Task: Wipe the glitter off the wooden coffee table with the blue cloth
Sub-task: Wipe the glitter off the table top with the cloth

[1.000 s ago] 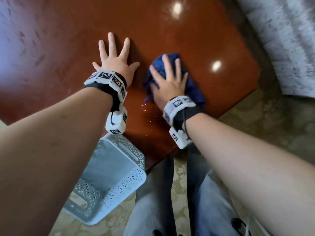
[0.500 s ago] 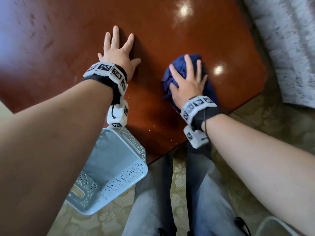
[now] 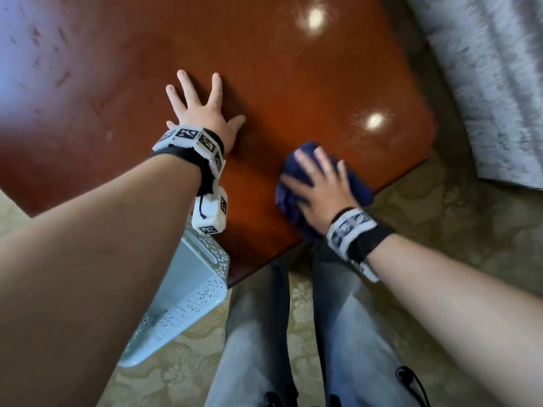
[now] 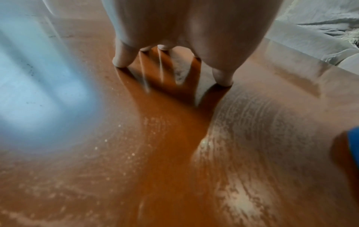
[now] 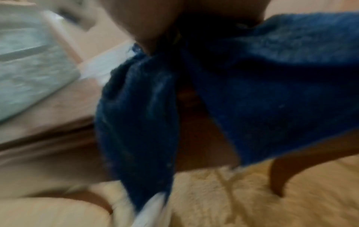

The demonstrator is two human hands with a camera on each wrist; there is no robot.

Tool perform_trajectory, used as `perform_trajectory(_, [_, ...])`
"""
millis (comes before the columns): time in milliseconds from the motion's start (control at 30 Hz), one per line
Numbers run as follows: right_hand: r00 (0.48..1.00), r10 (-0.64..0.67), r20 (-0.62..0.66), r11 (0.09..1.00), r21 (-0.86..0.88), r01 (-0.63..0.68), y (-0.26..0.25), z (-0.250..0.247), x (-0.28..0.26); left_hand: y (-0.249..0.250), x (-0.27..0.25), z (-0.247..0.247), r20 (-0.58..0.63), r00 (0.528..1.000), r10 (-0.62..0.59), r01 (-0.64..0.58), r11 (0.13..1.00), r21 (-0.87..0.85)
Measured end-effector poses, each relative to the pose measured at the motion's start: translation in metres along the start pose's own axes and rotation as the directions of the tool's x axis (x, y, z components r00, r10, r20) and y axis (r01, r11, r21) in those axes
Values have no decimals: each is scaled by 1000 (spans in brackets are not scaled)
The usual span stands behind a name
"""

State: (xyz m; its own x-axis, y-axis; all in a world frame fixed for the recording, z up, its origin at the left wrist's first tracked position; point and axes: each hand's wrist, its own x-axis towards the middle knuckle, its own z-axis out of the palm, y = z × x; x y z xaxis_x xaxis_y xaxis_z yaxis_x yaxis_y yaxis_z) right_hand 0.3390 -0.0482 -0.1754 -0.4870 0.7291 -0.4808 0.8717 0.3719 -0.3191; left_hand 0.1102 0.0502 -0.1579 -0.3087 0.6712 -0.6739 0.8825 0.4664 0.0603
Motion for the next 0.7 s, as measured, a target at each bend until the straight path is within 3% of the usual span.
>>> perform_trajectory(133, [963, 230, -141, 973, 59, -223, 47, -47, 45, 4, 0, 1, 2, 1000, -26, 26, 1000, 1])
perform_trajectory(233, [933, 306, -192, 949, 139, -283, 24, -44, 66, 9, 0, 1, 1, 999, -54, 54, 998, 14])
perform_trajectory(300, [954, 228, -195, 968, 150, -201, -5, -27, 52, 15, 0, 1, 6, 997, -79, 79, 997, 7])
perform_trajectory(400, [998, 58, -36, 995, 89, -55, -23, 4, 1, 31, -1, 2, 17, 994, -105, 105, 994, -4])
perform_trajectory(467, [995, 91, -45, 990, 113, -86, -3, 14, -28, 45, -5, 7, 10, 998, -66, 66, 998, 25])
perform_trajectory(567, [939, 313, -145, 945, 148, -292, 52, 5, -38, 71, -15, 20, 6, 999, 45, -46, 997, 55])
perform_trajectory(700, [794, 523, -311, 852, 219, -476, 100, -27, 3, 94, -25, 33, 25, 994, 102, -103, 992, 72])
